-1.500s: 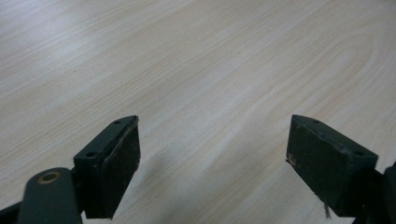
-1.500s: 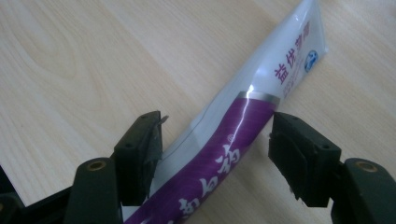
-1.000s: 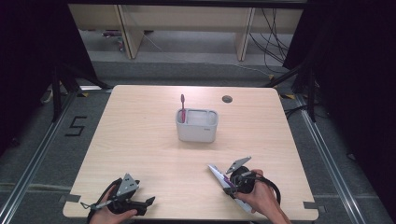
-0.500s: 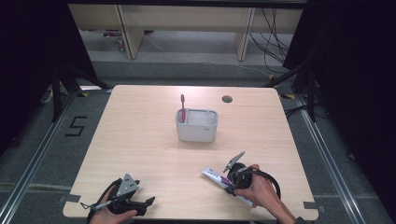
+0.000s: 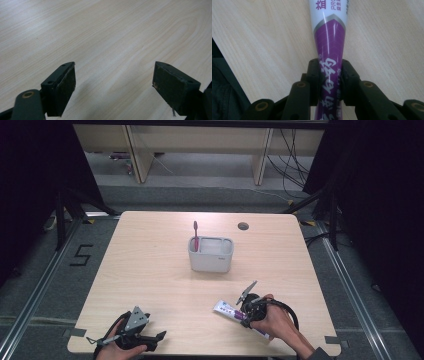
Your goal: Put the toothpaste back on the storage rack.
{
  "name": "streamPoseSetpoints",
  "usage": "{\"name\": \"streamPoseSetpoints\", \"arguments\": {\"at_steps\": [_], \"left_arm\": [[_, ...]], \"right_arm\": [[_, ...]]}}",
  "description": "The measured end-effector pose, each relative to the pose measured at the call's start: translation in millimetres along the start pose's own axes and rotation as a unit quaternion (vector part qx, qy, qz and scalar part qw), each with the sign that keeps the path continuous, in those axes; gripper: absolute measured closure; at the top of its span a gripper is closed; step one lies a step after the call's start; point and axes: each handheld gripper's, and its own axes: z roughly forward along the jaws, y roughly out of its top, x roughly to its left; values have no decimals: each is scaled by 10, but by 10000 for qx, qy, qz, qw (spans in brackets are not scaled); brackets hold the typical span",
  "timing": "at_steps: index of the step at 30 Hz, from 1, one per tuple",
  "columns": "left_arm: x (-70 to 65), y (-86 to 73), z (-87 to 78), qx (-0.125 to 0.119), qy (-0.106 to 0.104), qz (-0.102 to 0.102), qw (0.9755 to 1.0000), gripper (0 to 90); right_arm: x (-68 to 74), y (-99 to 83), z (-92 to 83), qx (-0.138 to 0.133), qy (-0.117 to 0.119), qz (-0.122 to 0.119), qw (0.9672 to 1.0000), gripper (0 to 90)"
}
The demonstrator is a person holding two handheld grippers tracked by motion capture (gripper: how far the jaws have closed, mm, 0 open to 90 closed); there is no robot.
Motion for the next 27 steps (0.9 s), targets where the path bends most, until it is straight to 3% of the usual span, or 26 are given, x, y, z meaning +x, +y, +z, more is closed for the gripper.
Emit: {"name": "streamPoseSetpoints", "arguments": {"at_steps": [4,7,18,27], "left_arm": [[-16,-4,9,-73,-35,-92,9999,182],[-1,-4,0,0,5,-9,10000,183],[-3,-8,11,-54,-41,-48,10000,190],[-1,-10,14,-75,-61,-82,9999,192]], "right_arm": [[6,21,5,69,-42,-114,9999,737],[33,48,6,188,-115,-199,9996,741],[37,63,-5,239,-211,-451,9985,753],[51,108,-63,307,-290,-525,9977,757]]}}
